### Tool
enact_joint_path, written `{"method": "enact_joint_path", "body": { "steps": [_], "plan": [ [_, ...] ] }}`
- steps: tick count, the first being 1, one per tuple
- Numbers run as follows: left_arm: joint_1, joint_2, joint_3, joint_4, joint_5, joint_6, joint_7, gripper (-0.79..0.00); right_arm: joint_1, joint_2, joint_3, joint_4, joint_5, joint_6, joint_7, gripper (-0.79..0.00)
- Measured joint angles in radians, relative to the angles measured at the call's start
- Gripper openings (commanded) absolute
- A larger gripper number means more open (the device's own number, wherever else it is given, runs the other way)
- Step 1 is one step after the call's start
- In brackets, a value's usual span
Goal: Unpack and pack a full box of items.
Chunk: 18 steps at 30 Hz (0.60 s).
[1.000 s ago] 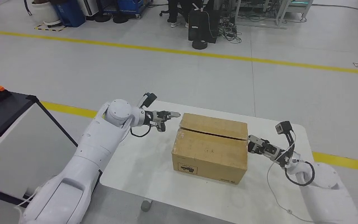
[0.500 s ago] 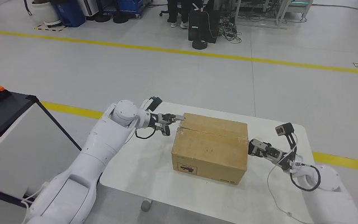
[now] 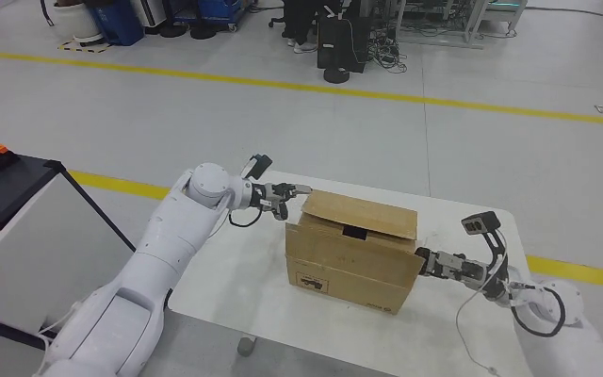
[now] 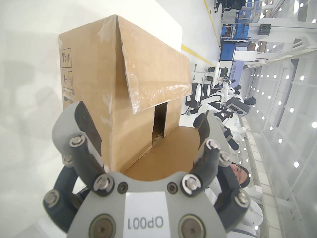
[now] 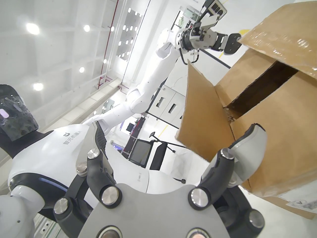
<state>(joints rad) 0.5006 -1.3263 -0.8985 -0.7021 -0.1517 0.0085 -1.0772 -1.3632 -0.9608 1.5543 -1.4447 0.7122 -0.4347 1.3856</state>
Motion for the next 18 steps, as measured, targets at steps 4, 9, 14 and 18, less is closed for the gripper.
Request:
{"method": "enact_joint_path", "body": {
  "steps": [4,9,14,18],
  "plan": [
    [0.003,0.010,-0.020,-0.015,0.008,-0.005,-0.003,0.000,-0.014,0.010,0.004,-0.033,-0.008,0.021,0.021,0.000],
    [0.017,0.023,-0.043,-0.041,0.015,0.000,-0.001,0.000,-0.027,0.022,-0.012,-0.070,-0.046,0.041,0.041,0.000],
    [0.031,0.031,-0.056,-0.061,0.021,0.009,0.002,0.000,-0.042,0.038,-0.041,-0.108,-0.113,0.037,0.038,0.000],
    [0.040,0.035,-0.064,-0.073,0.020,0.013,0.001,0.000,-0.051,0.053,-0.065,-0.117,-0.167,0.019,0.019,0.000]
  ]
}}
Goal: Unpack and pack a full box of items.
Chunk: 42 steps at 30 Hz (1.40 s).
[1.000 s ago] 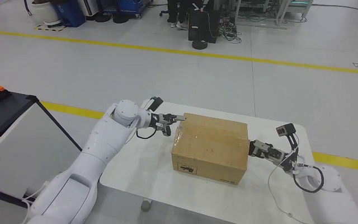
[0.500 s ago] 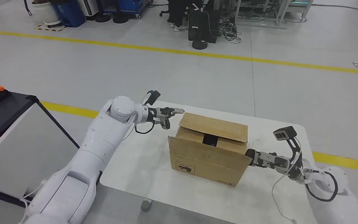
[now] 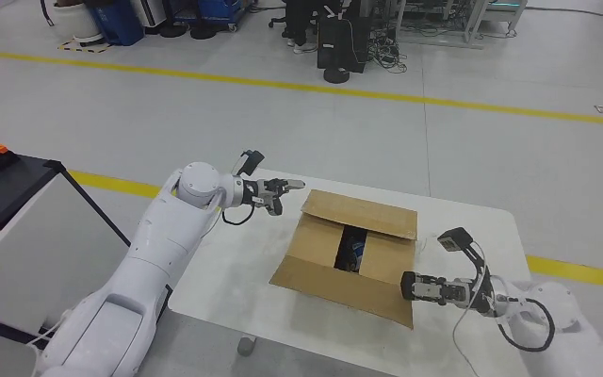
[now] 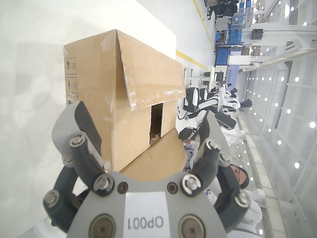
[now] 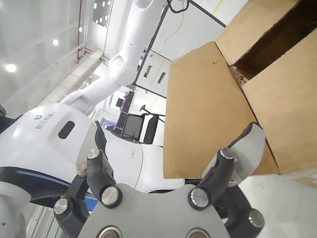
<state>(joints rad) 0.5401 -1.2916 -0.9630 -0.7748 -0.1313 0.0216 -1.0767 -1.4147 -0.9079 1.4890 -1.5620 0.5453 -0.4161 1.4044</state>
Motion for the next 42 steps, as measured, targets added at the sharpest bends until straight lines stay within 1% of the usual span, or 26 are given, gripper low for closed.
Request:
{"method": "enact_joint_path", "body": {
  "steps": [3,9,10,13,15,17,19,20,22,25,26,28,29,31,32,35,39,42],
  "plan": [
    [0.004,0.004,-0.004,-0.008,0.014,-0.007,0.006,0.000,-0.007,0.013,-0.019,-0.004,-0.053,-0.019,-0.020,0.000],
    [0.013,0.009,-0.015,-0.019,0.017,-0.006,0.010,0.000,-0.021,0.041,-0.039,-0.006,-0.072,-0.046,-0.046,0.000],
    [0.014,0.010,-0.016,-0.022,0.016,-0.007,0.012,0.000,-0.024,0.045,-0.041,-0.010,-0.059,-0.046,-0.046,0.000],
    [0.019,0.012,-0.022,-0.040,0.011,-0.019,0.016,0.000,-0.034,0.060,-0.029,-0.039,0.044,-0.016,-0.016,0.000],
    [0.022,0.013,-0.027,-0.056,0.007,-0.029,0.018,0.000,-0.042,0.070,-0.001,-0.056,0.136,0.012,0.012,0.000],
    [0.026,0.014,-0.030,-0.076,0.008,-0.040,0.024,0.000,-0.050,0.076,0.045,-0.051,0.230,0.015,0.015,0.000],
    [0.030,0.016,-0.034,-0.092,0.009,-0.048,0.028,0.000,-0.060,0.076,0.089,-0.029,0.284,-0.018,-0.018,0.000],
    [0.033,0.017,-0.036,-0.101,0.011,-0.052,0.031,0.000,-0.065,0.075,0.118,-0.007,0.298,-0.053,-0.054,0.000],
    [0.037,0.019,-0.038,-0.112,0.014,-0.050,0.033,0.000,-0.071,0.074,0.152,0.029,0.265,-0.123,-0.123,0.000],
    [0.043,0.021,-0.041,-0.125,0.014,-0.044,0.032,0.000,-0.074,0.072,0.184,0.082,0.090,-0.268,-0.268,0.000],
    [0.045,0.022,-0.042,-0.129,0.015,-0.043,0.031,0.000,-0.072,0.070,0.192,0.103,0.003,-0.326,-0.331,0.000],
    [0.048,0.023,-0.043,-0.132,0.016,-0.039,0.029,0.000,-0.065,0.065,0.199,0.121,-0.138,-0.380,-0.436,0.000],
    [0.049,0.023,-0.044,-0.134,0.016,-0.037,0.028,0.000,-0.060,0.061,0.204,0.121,-0.248,-0.386,-0.518,0.000],
    [0.051,0.024,-0.046,-0.137,0.016,-0.035,0.026,0.000,-0.061,0.052,0.203,0.103,-0.431,-0.362,-0.651,0.000],
    [0.052,0.025,-0.046,-0.137,0.015,-0.034,0.026,0.000,-0.067,0.046,0.195,0.084,-0.547,-0.336,-0.739,0.000],
    [0.053,0.026,-0.047,-0.138,0.020,-0.034,0.028,0.000,-0.086,0.033,0.172,0.037,-0.798,-0.272,-0.920,0.000],
    [0.054,0.027,-0.046,-0.141,0.030,-0.037,0.038,0.000,-0.111,0.021,0.133,-0.015,-1.073,-0.194,-1.087,0.000],
    [0.055,0.027,-0.046,-0.142,0.032,-0.039,0.040,0.000,-0.125,0.013,0.103,-0.028,-1.207,-0.154,-1.174,0.000]
  ]
}}
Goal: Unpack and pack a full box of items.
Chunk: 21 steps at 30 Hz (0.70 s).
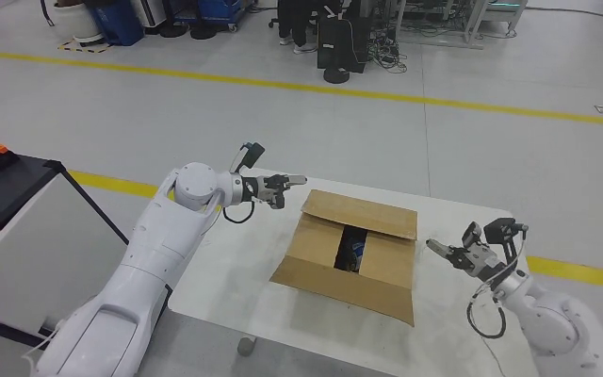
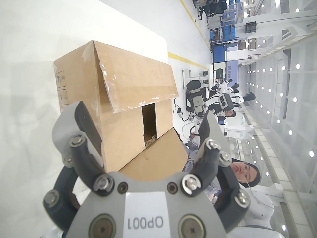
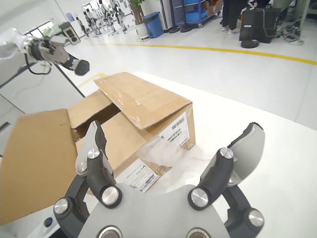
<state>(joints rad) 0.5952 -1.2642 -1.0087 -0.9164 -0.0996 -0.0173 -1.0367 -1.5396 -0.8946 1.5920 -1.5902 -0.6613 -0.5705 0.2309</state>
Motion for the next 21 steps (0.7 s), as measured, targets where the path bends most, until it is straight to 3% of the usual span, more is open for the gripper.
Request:
{"method": "enact_joint_path", "body": {
  "steps": [11,21],
  "plan": [
    [-0.006,-0.002,0.007,0.017,0.004,-0.005,0.007,0.000,-0.019,-0.012,-0.051,-0.025,-0.261,0.093,-0.092,0.000],
    [-0.001,-0.001,-0.005,0.011,0.002,-0.037,0.051,0.000,0.010,-0.026,-0.105,-0.040,-0.349,0.170,-0.104,0.000]
  ]
}}
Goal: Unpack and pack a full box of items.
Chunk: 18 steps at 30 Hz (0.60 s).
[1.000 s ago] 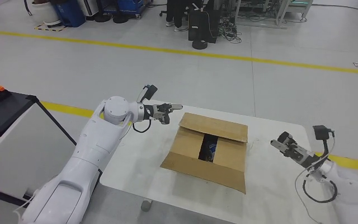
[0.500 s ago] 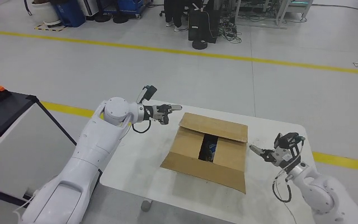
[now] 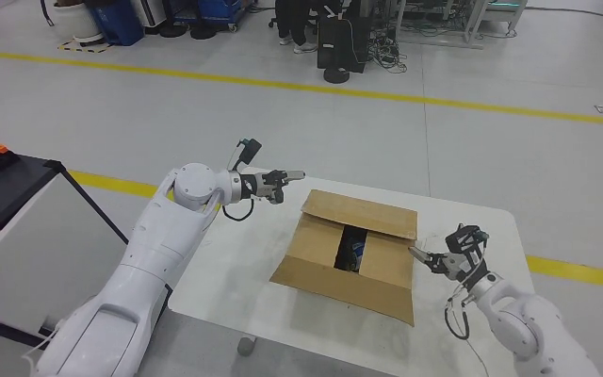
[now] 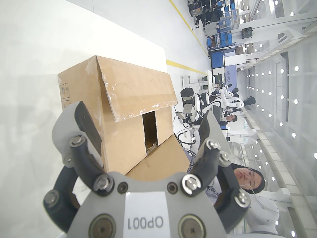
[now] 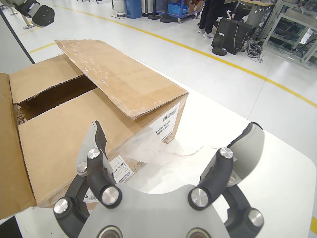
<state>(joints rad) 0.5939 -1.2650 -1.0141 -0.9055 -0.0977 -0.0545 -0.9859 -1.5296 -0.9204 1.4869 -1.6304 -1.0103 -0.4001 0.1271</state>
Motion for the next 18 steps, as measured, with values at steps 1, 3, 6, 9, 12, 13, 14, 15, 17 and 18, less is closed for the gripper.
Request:
{"method": "enact_joint_path", "body": {
  "steps": [1,3,6,9,12,13,14,15,17,18],
  "plan": [
    [0.000,0.000,0.000,0.000,0.000,0.000,0.000,0.000,0.005,-0.001,-0.005,0.000,-0.005,0.007,0.002,0.000],
    [0.000,0.000,0.000,0.000,0.000,0.000,0.000,0.000,0.015,-0.005,-0.015,0.001,-0.013,0.023,0.011,0.000],
    [0.000,0.000,0.000,0.000,0.000,0.000,0.000,0.000,0.031,-0.009,-0.029,0.005,-0.020,0.038,0.029,0.000],
    [0.000,0.000,0.000,0.000,0.000,0.000,0.000,0.000,0.047,-0.012,-0.041,0.012,-0.026,0.048,0.041,0.000],
    [0.000,0.000,0.000,0.000,0.000,0.000,0.000,0.000,0.062,-0.017,-0.050,0.017,-0.032,0.061,0.042,0.000],
    [0.000,0.000,0.000,0.000,0.000,0.000,0.000,0.000,0.066,-0.018,-0.051,0.017,-0.030,0.065,0.039,0.000],
    [0.000,0.000,0.000,0.000,0.000,0.000,0.000,0.000,0.072,-0.020,-0.052,0.017,-0.027,0.071,0.033,0.000],
    [0.000,0.000,0.000,0.000,0.000,0.000,0.000,0.000,0.076,-0.021,-0.052,0.016,-0.022,0.076,0.030,0.000],
    [0.000,0.000,0.000,0.000,0.000,0.000,0.000,0.000,0.086,-0.024,-0.051,0.016,-0.008,0.085,0.024,0.000],
    [0.000,0.000,0.000,0.000,0.000,0.000,0.000,0.000,0.090,-0.025,-0.051,0.015,0.000,0.088,0.022,0.000]
  ]
}}
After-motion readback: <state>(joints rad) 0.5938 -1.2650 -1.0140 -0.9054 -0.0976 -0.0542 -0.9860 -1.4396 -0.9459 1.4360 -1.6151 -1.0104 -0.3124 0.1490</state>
